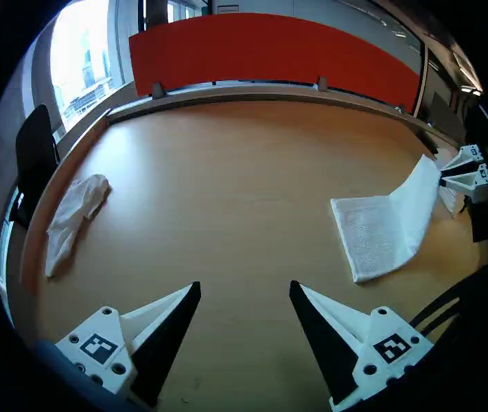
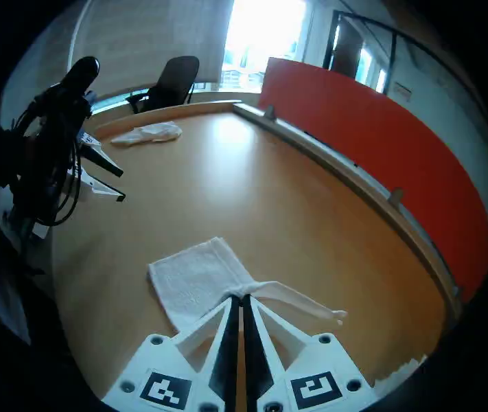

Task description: Fold towel

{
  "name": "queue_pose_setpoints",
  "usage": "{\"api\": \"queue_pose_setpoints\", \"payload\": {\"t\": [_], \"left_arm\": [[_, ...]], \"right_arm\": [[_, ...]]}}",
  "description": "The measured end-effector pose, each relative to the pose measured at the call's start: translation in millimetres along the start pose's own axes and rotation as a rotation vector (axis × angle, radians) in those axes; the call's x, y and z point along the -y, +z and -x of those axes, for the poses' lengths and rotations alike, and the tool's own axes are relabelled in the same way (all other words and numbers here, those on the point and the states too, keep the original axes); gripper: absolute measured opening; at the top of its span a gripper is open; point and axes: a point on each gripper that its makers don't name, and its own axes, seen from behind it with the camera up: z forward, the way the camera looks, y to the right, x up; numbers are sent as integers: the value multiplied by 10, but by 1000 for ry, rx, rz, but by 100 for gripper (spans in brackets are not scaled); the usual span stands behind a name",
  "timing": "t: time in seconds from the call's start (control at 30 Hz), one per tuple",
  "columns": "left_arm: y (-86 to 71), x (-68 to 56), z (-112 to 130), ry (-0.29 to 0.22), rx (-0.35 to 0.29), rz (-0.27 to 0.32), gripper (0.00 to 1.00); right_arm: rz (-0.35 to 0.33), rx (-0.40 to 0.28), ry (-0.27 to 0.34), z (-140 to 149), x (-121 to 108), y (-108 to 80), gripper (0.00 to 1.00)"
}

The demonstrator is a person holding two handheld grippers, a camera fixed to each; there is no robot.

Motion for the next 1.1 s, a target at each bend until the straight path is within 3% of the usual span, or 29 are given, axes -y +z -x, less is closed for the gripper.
{"api": "queue_pose_setpoints", "payload": {"t": [0.47, 0.8, 1.1], "left_arm": [[-56, 80, 3, -6, -8, -6, 96], [-127, 228, 52, -23, -10, -27, 96], [-140, 311, 83, -31, -7, -36, 96]], "right_arm": [[-87, 6, -15, -132, 376, 328, 4], [-159, 40, -16, -99, 635, 637, 4], [-175, 67, -9, -9, 687, 712, 4]]}}
